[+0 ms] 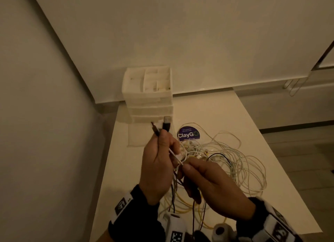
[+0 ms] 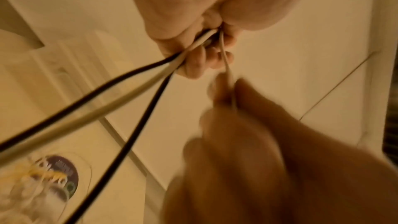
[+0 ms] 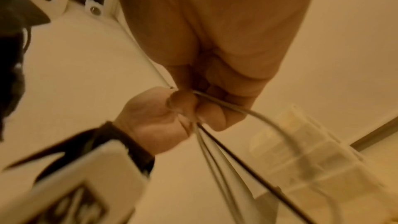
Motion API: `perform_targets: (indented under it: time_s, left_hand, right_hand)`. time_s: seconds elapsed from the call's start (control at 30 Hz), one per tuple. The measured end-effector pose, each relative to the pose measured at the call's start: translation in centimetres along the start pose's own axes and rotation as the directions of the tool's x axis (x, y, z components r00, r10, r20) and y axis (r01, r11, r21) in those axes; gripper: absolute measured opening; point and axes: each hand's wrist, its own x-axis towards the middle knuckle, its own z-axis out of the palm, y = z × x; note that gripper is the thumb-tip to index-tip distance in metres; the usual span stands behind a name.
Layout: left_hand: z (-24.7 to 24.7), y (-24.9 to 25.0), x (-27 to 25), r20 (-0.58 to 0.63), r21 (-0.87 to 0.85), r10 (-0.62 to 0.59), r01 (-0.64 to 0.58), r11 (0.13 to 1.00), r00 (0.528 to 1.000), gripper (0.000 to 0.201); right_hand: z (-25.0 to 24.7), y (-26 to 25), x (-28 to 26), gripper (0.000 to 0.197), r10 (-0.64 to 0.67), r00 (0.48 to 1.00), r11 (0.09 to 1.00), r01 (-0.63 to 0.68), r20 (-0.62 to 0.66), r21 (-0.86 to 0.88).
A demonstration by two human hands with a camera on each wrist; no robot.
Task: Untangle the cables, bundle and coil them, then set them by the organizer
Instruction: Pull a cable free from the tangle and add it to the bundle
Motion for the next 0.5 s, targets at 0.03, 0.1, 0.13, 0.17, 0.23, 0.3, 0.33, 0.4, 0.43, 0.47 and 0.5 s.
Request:
perform_targets:
  time_s: [0.03, 0.1, 0.13, 0.17, 0.23, 0.3, 0.33, 0.4, 0.43, 0.47, 0.5]
  left_hand:
    - [-0.7, 0.5, 0.5, -0.032, -0.062, 0.002, -0.004, 0.998, 0.999, 0.040]
    - [-2.0, 1.5, 1.4, -0.082, -0.191, 0.001, -0.017, 0.981, 0.997, 0.039]
    - [-2.7, 2.0, 1.8, -0.098, -0.225, 0.007, -0.029, 0.974, 0.995, 0.039]
    - [-3.3, 2.7, 2.0, -0.113, -0.235, 0.019, -0.045, 0.971, 0.993, 0.040]
    - [-4.6, 3.8, 2.4, -0.153, -0.227, 0.052, -0.086, 0.970, 0.987, 0.039]
    - [-5.5, 4.3, 2.7, -0.167, -0.220, 0.074, -0.110, 0.969, 0.983, 0.036]
    - [-5.9, 4.4, 2.8, -0.148, -0.205, 0.083, -0.112, 0.972, 0.986, 0.037]
    - [-6.5, 4.3, 2.7, -0.067, -0.095, 0.106, -0.112, 0.989, 0.992, 0.040]
    - [-6.7, 4.1, 2.6, -0.026, 0.028, 0.110, -0.109, 0.994, 0.994, 0.035]
    - [-6.8, 4.0, 2.5, 0.015, 0.190, 0.109, -0.110, 0.976, 0.994, 0.028]
    - [-6.8, 3.8, 2.4, 0.049, 0.354, 0.108, -0.118, 0.928, 0.993, 0.020]
  right_hand:
    - [-0.2, 0.6, -0.2, 0.031, 0.000, 0.999, 0.999, 0.002, 0.042, -0.036]
    - [-0.9, 2.2, -0.5, 0.027, 0.004, 0.995, 0.997, 0.004, 0.097, -0.078]
    - [-1.4, 3.0, -0.5, 0.024, 0.010, 0.995, 0.996, -0.001, 0.103, -0.086]
    - [-1.9, 3.7, -0.4, 0.023, 0.020, 0.994, 0.996, -0.011, 0.106, -0.092]
    - [-3.1, 5.1, 0.2, 0.023, 0.037, 0.993, 0.993, -0.024, 0.116, -0.118]
    - [-4.2, 6.1, 1.1, 0.025, 0.060, 0.991, 0.989, -0.043, 0.119, -0.142]
    - [-4.6, 6.5, 1.6, 0.025, 0.081, 0.989, 0.989, -0.064, 0.123, -0.132]
    - [-5.2, 6.9, 2.8, 0.024, 0.110, 0.987, 0.989, -0.097, 0.117, -0.116]
    - [-5.4, 6.7, 3.3, 0.024, 0.115, 0.989, 0.987, -0.103, 0.096, -0.122]
    - [-5.5, 6.4, 3.8, 0.025, 0.112, 0.991, 0.986, -0.102, 0.069, -0.135]
    - [-5.4, 5.8, 4.3, 0.025, 0.098, 0.994, 0.983, -0.090, 0.044, -0.159]
